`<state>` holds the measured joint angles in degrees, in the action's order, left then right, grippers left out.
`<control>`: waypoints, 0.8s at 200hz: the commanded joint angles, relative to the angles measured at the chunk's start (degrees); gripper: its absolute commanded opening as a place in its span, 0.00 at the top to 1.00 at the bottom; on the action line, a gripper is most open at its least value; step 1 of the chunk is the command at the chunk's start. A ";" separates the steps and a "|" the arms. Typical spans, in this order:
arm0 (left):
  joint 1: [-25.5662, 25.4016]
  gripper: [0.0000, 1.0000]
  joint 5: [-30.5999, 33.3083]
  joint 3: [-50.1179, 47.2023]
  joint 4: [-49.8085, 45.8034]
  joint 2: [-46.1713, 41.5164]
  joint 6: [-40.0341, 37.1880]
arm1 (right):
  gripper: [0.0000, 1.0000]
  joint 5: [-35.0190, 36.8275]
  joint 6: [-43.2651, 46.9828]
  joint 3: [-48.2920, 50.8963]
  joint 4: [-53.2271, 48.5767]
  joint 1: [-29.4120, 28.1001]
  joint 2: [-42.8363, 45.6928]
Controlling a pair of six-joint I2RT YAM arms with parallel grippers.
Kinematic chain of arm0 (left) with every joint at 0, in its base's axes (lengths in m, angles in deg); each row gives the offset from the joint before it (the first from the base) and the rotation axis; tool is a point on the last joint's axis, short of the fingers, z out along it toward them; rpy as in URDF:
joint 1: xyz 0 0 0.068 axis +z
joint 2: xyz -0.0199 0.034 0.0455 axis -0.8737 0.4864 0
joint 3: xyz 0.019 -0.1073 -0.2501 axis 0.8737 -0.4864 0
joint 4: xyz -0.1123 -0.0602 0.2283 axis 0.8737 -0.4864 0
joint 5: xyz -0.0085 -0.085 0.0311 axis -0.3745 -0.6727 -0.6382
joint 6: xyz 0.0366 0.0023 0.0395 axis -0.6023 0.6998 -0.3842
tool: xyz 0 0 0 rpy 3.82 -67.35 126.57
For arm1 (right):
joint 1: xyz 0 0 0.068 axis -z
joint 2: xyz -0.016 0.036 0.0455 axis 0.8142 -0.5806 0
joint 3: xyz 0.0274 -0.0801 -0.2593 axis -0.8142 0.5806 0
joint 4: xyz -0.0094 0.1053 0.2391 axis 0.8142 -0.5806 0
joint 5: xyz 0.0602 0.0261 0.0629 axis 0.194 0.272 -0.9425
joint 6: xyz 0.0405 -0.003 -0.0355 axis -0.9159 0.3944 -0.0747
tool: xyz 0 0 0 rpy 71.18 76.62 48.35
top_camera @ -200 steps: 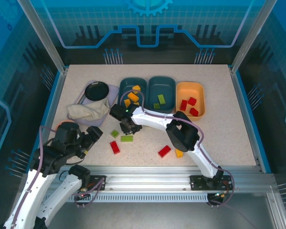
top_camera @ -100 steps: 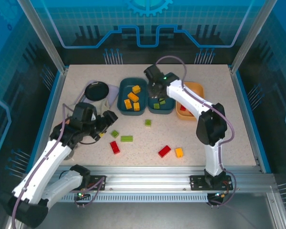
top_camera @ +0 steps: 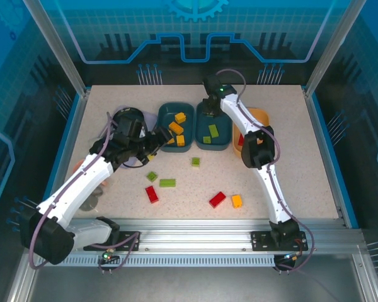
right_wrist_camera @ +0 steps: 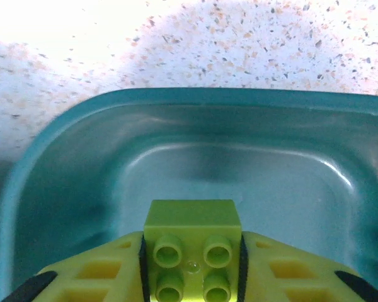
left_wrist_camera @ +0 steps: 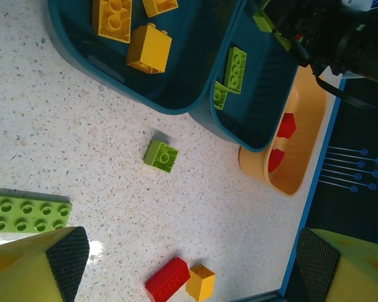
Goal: Sort the legos into containers by color
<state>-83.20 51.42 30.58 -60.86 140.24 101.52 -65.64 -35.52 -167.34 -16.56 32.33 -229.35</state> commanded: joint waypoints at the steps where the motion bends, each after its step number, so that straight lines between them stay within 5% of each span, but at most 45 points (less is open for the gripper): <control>1: -0.38 0.11 1.26 1.94 -0.38 0.86 -0.41 | 0.58 -2.96 1.05 -3.08 -3.42 0.77 -1.70; 51: -0.63 0.12 2.13 1.74 -4.47 0.54 -0.06 | 0.35 -5.24 1.50 -2.97 -3.20 0.91 2.10; 113: -1.11 0.12 2.28 2.82 -8.82 -1.08 -1.08 | 0.37 -3.09 3.16 5.48 -1.85 -0.10 19.86; 160: -2.57 0.14 0.47 4.77 -11.99 -0.28 -0.69 | 0.40 -1.74 1.69 31.04 4.97 -2.02 41.19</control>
<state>-84.38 53.10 32.07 -69.41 139.74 101.52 -68.46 -33.29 -146.82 -13.87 31.85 -196.50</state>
